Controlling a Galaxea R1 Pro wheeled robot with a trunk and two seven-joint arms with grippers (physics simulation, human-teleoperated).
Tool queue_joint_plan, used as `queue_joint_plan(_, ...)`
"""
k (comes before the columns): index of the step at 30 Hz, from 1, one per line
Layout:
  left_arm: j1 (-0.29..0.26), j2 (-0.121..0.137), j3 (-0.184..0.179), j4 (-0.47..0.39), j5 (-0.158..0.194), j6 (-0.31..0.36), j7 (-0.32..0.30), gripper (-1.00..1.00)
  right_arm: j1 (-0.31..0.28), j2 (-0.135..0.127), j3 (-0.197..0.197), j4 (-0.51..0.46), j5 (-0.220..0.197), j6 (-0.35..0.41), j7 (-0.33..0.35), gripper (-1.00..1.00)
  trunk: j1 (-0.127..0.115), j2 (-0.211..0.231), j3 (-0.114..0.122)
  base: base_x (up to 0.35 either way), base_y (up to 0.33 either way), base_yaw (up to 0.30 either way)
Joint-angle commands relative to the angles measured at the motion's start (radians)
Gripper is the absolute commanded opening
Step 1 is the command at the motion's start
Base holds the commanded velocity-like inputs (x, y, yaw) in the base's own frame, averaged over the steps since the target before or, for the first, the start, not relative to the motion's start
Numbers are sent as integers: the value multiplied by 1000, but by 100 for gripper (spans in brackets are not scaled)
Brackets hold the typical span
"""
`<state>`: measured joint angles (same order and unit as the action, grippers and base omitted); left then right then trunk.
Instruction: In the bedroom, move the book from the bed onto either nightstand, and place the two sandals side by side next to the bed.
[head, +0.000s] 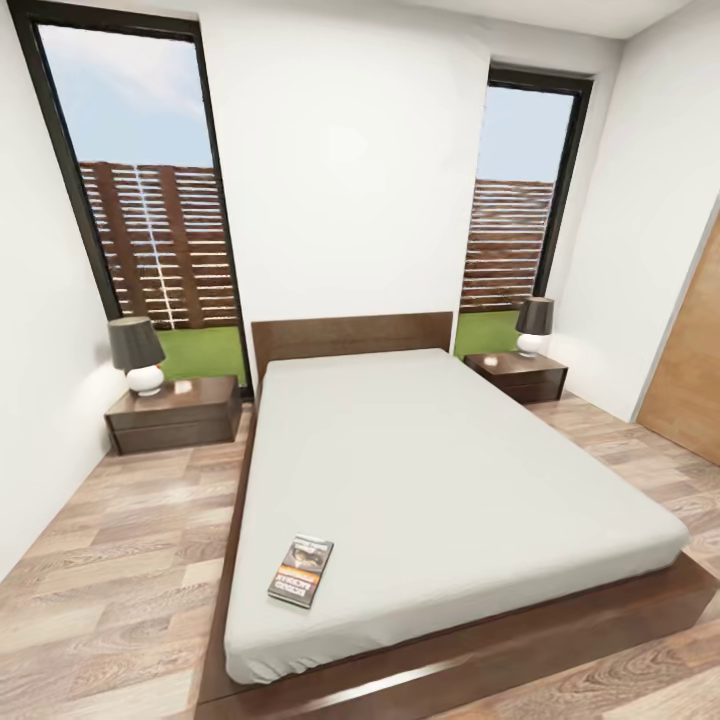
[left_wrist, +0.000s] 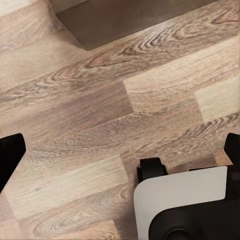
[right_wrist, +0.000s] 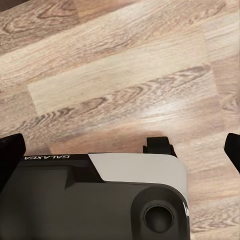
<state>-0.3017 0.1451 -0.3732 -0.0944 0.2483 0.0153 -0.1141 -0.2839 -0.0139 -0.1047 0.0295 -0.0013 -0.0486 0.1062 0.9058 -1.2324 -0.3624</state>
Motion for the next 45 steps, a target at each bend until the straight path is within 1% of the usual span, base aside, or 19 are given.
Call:
queue_joint_plan(1,0,1,-8,-1,10,2,-3,100,-1,0,-8,3,0,-5,4,100,0,-1,-1,180,47,-30)
queue_joint_plan(7,0,-1,-7,-1,11,2,-2,100,-1,6,-7,3,0,-5,4,100,0,-1,-2,111,27,13)
queue_joint_plan(16,0,-1,-7,-1,10,2,-2,100,-1,14,-7,1,2,-4,4,100,0,-1,-10,25,6,153)
queue_joint_plan(34,0,-1,-7,-1,9,2,-2,100,-1,15,-7,1,7,-5,4,100,0,-1,-30,10,1,189)
queue_joint_plan(45,0,-1,-7,-1,11,2,-2,100,-1,15,-7,1,7,-5,4,100,0,-1,-35,145,0,52)
